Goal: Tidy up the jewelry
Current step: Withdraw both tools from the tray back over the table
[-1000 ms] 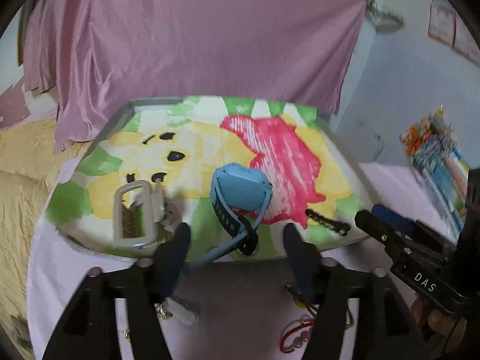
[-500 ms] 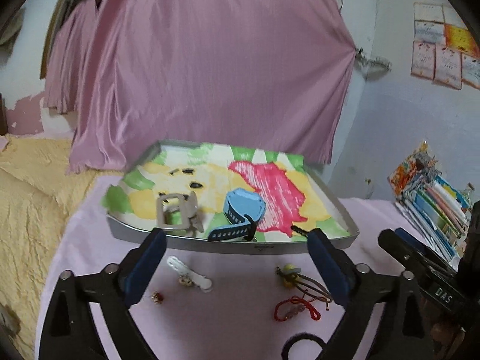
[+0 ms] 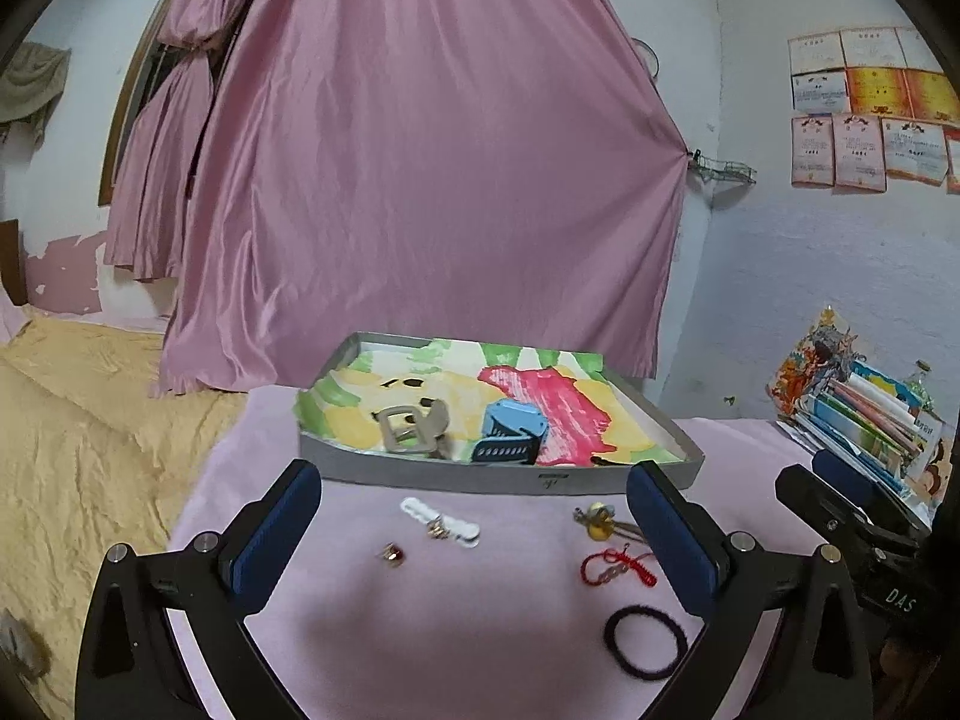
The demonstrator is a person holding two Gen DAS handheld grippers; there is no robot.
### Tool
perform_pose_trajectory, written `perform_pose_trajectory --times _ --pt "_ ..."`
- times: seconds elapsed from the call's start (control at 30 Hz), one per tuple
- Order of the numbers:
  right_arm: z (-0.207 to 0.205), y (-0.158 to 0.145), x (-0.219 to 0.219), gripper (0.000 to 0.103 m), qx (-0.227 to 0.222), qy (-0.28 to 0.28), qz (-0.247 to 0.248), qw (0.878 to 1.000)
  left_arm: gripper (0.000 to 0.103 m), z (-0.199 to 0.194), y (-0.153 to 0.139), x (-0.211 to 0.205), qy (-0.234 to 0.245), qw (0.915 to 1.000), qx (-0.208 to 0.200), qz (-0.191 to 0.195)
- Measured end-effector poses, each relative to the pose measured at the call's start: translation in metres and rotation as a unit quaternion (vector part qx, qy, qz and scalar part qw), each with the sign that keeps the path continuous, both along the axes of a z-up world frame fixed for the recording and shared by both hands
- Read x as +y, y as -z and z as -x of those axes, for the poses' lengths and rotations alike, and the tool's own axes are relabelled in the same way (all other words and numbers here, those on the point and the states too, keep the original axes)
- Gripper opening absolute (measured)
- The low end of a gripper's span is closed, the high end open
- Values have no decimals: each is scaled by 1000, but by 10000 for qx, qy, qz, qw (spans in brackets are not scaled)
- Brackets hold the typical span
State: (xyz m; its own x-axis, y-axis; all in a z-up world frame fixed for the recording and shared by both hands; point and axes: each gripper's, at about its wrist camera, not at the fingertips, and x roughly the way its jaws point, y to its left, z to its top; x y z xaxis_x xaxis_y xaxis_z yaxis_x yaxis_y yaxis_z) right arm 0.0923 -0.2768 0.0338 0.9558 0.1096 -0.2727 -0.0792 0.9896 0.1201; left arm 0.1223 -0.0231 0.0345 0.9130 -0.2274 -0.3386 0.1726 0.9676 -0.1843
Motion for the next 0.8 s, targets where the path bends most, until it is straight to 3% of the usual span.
perform_pose_trajectory --times 0.53,0.8 --pt "27 18 37 91 358 48 242 9991 102 28 26 39 -9 10000 21 -77" --pt "18 34 50 91 895 -26 224 9957 102 11 27 48 136 9981 455 -380"
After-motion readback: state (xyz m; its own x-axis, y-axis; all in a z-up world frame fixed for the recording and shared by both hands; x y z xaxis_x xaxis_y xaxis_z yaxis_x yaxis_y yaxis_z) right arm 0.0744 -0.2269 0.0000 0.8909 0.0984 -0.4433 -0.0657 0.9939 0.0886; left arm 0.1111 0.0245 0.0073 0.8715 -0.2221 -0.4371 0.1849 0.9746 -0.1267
